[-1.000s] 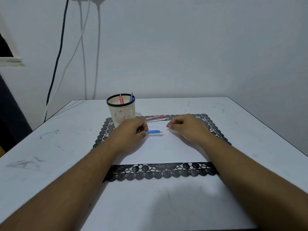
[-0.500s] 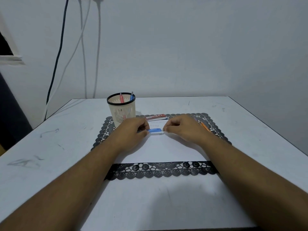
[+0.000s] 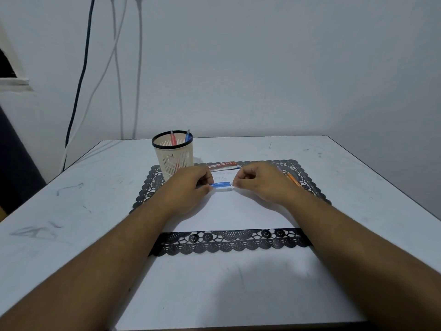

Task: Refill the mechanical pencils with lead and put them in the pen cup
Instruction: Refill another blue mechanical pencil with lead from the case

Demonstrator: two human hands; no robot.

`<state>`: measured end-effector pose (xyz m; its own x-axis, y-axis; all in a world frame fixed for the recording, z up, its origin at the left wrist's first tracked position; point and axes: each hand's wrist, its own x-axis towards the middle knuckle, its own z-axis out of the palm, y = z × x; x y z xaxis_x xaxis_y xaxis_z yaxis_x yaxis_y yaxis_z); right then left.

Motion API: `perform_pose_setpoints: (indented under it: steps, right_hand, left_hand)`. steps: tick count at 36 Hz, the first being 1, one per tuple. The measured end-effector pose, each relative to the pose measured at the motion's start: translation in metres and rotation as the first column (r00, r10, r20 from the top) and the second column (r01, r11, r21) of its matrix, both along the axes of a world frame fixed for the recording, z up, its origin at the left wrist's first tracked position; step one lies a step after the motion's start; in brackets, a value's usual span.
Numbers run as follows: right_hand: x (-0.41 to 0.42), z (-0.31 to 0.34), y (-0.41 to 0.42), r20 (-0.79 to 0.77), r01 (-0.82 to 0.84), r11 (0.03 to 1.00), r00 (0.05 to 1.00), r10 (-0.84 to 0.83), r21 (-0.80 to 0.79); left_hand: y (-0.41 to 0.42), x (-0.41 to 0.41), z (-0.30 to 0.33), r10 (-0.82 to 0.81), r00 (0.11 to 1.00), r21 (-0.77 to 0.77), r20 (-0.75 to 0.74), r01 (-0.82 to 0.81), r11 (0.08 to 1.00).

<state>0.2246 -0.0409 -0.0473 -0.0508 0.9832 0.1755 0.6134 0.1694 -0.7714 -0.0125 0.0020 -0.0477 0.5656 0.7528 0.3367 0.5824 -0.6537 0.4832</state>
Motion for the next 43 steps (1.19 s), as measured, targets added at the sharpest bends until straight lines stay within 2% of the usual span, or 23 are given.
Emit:
perform_pose_setpoints:
  steps: [11, 16, 19, 23, 28, 36, 40, 43]
  right_hand:
    - [0.008, 0.01, -0.002, 0.026, 0.041, 0.999, 0.999, -0.041, 0.0]
    - [0.015, 0.01, -0.004, 0.018, 0.073, 0.997, 0.997, -0.073, -0.009]
    - [0.008, 0.005, -0.003, 0.08, 0.08, 0.997, 0.994, -0.08, 0.001]
    - [0.001, 0.0, 0.0, 0.081, 0.052, 0.999, 0.995, -0.052, -0.002]
    - [-0.002, 0.0, -0.005, 0.01, 0.008, 1.0, 1.0, -0.007, -0.027]
    - [-0.006, -0.003, -0.001, 0.156, 0.016, 0.999, 0.988, -0.01, -0.035]
    - [-0.003, -0.004, 0.0, 0.141, 0.03, 0.999, 0.99, -0.023, -0.044]
    - [0.003, -0.006, 0.001, 0.056, 0.043, 0.998, 0.998, -0.041, -0.035]
  left_hand:
    - [0.002, -0.001, 0.002, 0.017, 1.0, 0.02, -0.01, -0.017, 1.0]
    - [0.006, -0.007, 0.001, 0.023, 0.999, -0.045, 0.046, -0.021, 0.999]
    - [0.004, -0.006, -0.001, -0.024, 1.0, -0.025, -0.014, 0.023, 0.999]
    - [0.001, 0.0, -0.003, -0.111, 0.991, -0.002, -0.078, 0.111, 0.994]
    - [-0.001, 0.004, -0.005, -0.19, 0.971, -0.029, -0.143, 0.188, 0.982]
    - [0.004, 0.003, -0.012, -0.16, 0.979, 0.011, -0.129, 0.163, 0.987]
    - [0.003, 0.005, -0.013, -0.128, 0.985, 0.054, -0.12, 0.135, 0.989]
    - [0.001, 0.008, -0.014, -0.094, 0.989, 0.077, -0.113, 0.103, 0.992]
